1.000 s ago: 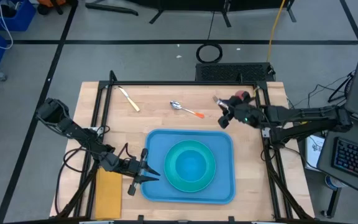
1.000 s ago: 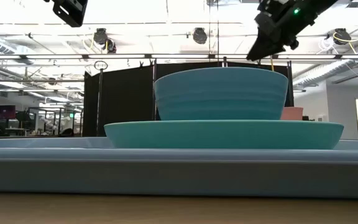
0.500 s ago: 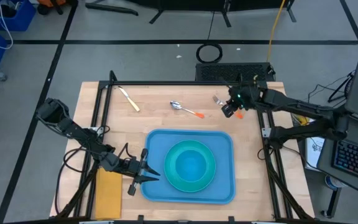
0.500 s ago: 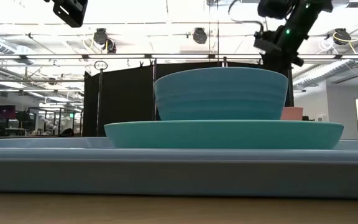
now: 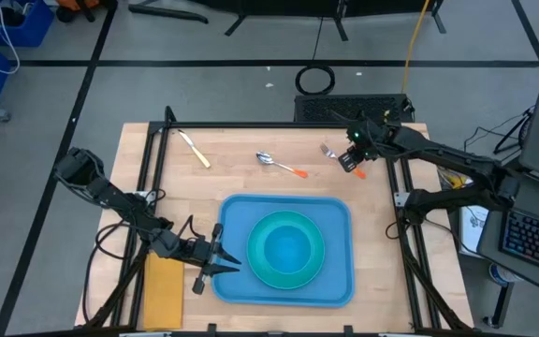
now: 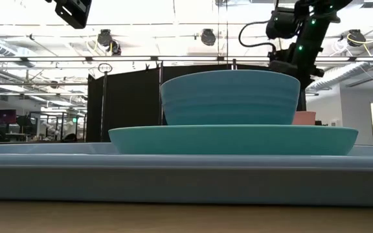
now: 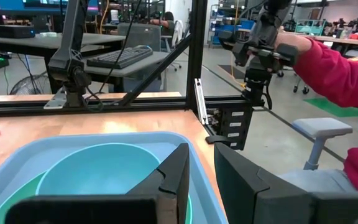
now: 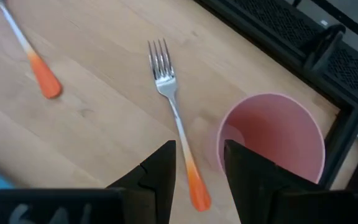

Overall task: Set up tray
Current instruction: Put the pink cup on the blue serving tray to the top right of the green plate

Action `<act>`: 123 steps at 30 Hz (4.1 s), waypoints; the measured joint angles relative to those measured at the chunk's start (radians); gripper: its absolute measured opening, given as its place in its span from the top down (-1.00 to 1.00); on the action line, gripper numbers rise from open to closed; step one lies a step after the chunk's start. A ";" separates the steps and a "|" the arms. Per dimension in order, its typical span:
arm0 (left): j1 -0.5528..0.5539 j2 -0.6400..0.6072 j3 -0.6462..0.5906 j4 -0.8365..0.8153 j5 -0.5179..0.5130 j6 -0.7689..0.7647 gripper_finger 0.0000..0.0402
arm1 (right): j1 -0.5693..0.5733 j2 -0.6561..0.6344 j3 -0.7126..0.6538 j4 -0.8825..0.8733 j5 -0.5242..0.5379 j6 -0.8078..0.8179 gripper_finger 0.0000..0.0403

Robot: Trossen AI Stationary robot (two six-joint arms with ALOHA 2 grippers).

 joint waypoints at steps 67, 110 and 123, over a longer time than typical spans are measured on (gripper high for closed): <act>0.000 0.000 0.000 -0.016 -0.003 -0.006 0.62 | -0.080 0.104 -0.002 -0.021 -0.048 -0.113 0.99; 0.007 0.000 0.000 -0.019 -0.004 -0.007 0.62 | 0.693 -0.064 -0.001 0.001 -0.052 0.262 1.00; 0.007 0.000 0.000 -0.019 -0.004 -0.009 0.62 | 0.841 0.033 -0.001 -0.006 -0.053 0.382 1.00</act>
